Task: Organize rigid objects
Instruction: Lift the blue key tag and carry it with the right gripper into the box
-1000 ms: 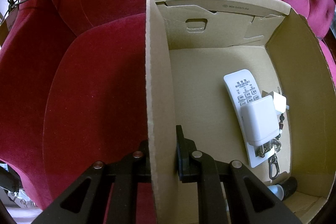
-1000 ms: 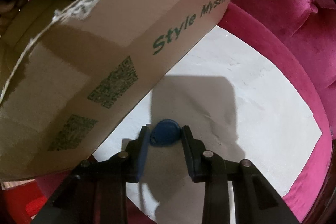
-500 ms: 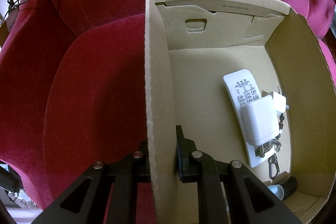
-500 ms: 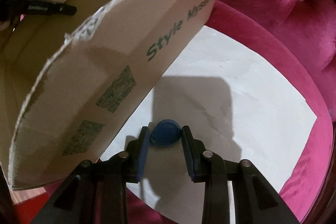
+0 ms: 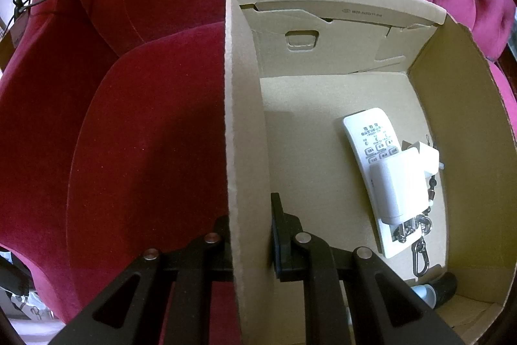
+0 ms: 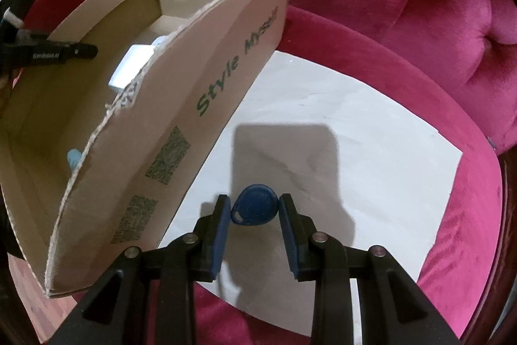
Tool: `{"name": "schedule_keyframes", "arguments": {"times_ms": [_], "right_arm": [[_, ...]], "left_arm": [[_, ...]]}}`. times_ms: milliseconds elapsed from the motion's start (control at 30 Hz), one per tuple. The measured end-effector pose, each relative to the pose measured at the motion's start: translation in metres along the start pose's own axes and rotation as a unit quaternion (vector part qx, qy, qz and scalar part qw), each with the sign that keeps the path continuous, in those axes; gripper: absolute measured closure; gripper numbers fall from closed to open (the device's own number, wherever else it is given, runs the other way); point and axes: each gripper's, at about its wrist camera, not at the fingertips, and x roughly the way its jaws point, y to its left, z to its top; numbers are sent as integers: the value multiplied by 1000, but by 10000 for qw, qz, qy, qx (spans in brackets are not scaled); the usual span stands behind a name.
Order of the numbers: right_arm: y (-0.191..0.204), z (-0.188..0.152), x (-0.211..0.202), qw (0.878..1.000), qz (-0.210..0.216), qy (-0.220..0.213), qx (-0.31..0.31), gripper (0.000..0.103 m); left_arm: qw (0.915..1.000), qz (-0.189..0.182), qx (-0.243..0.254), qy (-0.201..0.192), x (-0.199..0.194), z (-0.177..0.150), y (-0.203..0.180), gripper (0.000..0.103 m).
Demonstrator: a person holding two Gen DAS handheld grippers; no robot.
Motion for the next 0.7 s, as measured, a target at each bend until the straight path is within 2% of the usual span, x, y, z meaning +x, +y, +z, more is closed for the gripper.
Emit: {"name": "schedule_keyframes", "arguments": {"times_ms": [433,700], "right_arm": [[-6,-7,-40,9973,-244,-234,654,71],[-5,-11,-59,9952,-406,-342,818,71]], "left_arm": [[10000,-25,-27,-5,0,0,2,88],[10000,-24,-26,-8,-1,0,1,88]]}}
